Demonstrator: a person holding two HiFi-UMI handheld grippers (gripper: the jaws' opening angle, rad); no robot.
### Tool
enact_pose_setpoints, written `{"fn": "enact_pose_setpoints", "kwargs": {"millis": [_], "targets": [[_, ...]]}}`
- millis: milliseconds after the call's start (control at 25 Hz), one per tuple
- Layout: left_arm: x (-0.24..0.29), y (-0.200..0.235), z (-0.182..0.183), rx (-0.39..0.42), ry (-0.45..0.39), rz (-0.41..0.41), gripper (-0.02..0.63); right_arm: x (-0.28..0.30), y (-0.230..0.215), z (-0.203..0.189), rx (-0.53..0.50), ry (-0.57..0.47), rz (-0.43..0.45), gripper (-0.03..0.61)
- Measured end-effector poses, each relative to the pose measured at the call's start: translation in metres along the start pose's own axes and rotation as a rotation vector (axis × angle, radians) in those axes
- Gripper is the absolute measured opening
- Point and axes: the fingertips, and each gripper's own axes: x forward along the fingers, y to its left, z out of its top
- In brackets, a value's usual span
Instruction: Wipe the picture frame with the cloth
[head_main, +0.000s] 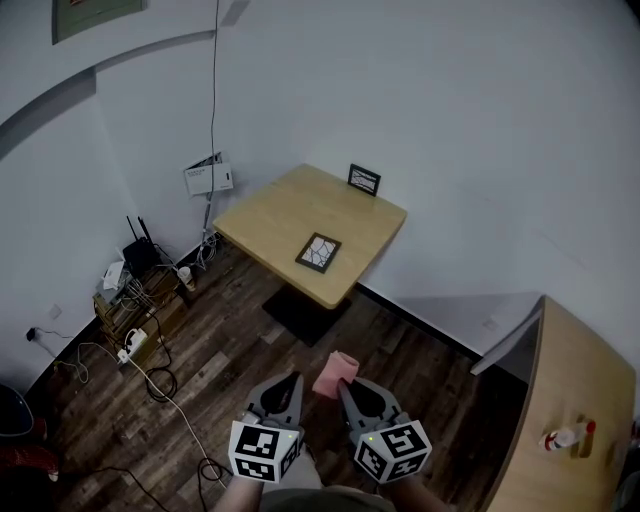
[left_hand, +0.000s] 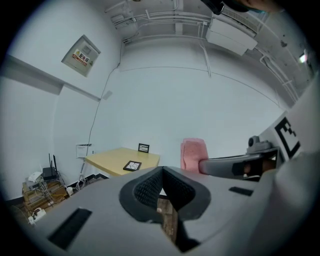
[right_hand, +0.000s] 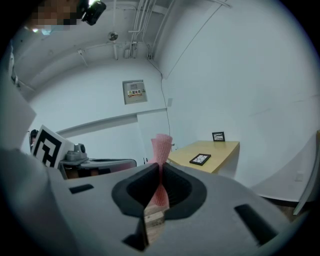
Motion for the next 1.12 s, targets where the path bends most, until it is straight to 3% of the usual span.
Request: {"fn": "enact_pose_setpoints", "kwargs": {"millis": [800,1120], "targets": [[0.144,0.151,0.05,-0.061,0.024,-0.077,0.002,0.196,-0.064,0.06,0.014,0.012,-0.098,0.017],[0.19,0.188,0.054,-0.065,0.049,-0.124,0.002,0.248,-0.087,0.07,0.032,0.008,-0.144,0.017]]}}
